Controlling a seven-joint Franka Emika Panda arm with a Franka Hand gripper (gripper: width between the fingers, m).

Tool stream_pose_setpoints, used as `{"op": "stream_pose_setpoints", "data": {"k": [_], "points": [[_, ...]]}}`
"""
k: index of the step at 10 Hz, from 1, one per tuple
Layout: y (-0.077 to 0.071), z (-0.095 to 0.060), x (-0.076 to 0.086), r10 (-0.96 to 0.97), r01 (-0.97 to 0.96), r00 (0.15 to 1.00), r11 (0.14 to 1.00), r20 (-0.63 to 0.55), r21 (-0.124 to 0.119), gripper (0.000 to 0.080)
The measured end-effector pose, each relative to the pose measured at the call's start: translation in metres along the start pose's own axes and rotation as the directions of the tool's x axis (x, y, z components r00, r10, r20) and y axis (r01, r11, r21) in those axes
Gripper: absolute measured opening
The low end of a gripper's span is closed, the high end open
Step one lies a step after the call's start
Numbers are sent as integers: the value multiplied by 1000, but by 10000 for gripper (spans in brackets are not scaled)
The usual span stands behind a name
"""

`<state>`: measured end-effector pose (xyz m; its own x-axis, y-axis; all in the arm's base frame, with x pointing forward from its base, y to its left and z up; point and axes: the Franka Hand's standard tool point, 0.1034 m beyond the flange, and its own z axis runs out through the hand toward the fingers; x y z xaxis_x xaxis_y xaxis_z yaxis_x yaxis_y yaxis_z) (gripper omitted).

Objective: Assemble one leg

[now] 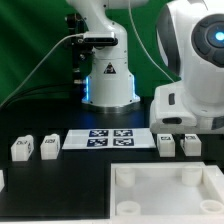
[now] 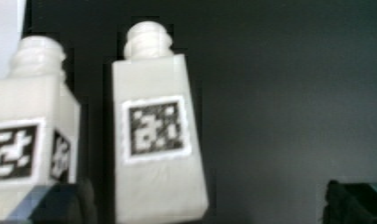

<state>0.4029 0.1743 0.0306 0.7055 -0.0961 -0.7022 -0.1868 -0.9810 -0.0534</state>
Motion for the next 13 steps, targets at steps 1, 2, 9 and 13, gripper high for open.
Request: {"op": "stream_pose_setpoints", "data": {"k": [1, 2, 9, 13], "points": [[1, 5, -2, 3, -3, 1000, 1000, 12, -1, 648], [2, 10, -2, 4, -4, 1000, 1000, 21, -3, 648], [8, 30, -1, 2, -1, 999, 1000, 33, -8, 637], [8, 30, -1, 2, -1, 999, 1000, 33, -8, 288]]}}
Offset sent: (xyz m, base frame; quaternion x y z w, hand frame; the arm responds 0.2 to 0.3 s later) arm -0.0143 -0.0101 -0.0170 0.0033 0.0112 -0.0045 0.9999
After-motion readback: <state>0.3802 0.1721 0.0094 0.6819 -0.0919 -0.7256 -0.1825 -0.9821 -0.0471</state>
